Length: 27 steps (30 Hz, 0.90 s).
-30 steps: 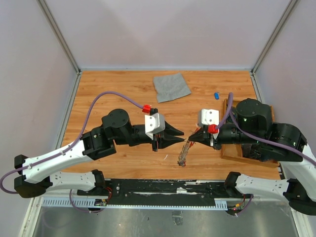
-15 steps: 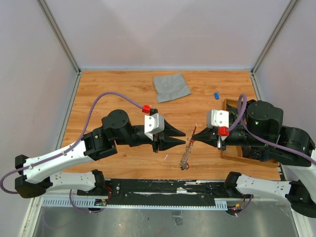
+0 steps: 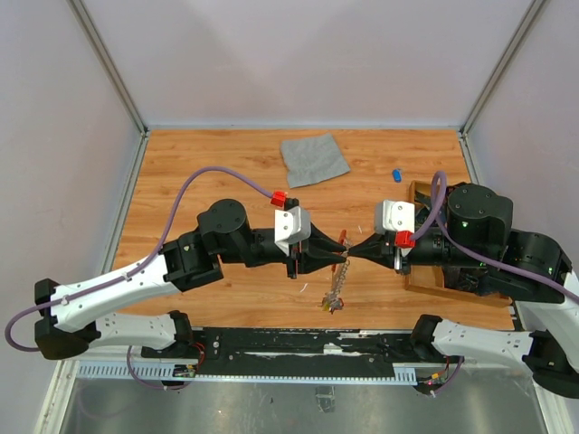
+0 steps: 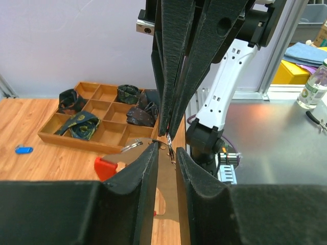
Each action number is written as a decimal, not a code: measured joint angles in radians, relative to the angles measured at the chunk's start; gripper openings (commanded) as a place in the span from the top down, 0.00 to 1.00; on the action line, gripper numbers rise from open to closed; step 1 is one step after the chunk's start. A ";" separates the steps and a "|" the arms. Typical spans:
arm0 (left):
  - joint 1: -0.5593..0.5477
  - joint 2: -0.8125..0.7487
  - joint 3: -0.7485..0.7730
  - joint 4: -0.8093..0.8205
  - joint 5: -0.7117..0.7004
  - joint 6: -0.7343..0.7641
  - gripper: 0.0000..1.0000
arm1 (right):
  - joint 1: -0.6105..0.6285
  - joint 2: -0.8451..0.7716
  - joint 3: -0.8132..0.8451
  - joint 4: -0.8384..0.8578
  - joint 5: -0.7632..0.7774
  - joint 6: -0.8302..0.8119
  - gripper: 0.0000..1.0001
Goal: Put the keys on the keyring
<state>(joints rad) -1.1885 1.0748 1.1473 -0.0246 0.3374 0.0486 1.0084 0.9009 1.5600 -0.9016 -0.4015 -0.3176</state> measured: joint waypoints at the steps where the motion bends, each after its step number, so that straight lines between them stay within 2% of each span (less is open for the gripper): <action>1: 0.000 0.002 0.000 0.000 0.000 0.000 0.77 | 0.000 0.000 -0.001 0.001 0.000 0.000 1.00; 5: 0.000 0.008 0.001 0.000 0.001 0.000 0.88 | 0.000 -0.003 -0.005 0.008 -0.003 0.001 1.00; 8: -0.002 0.010 0.003 -0.003 0.000 0.003 0.99 | 0.000 -0.004 -0.008 0.008 -0.006 0.001 1.00; 12: -0.005 0.010 0.010 -0.016 -0.003 0.008 1.00 | 0.000 -0.007 -0.013 0.016 -0.011 0.001 0.97; 18: -0.005 0.009 0.014 -0.026 -0.021 0.016 1.00 | 0.000 -0.059 -0.079 0.094 -0.018 0.008 0.70; 27: -0.005 -0.022 0.014 -0.032 -0.148 0.018 1.00 | 0.000 -0.304 -0.294 0.338 0.084 0.027 0.64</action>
<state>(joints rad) -1.1934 1.0531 1.1614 -0.0563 0.1890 0.0669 1.0084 0.5968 1.2655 -0.5640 -0.3172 -0.2901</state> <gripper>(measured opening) 0.019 0.343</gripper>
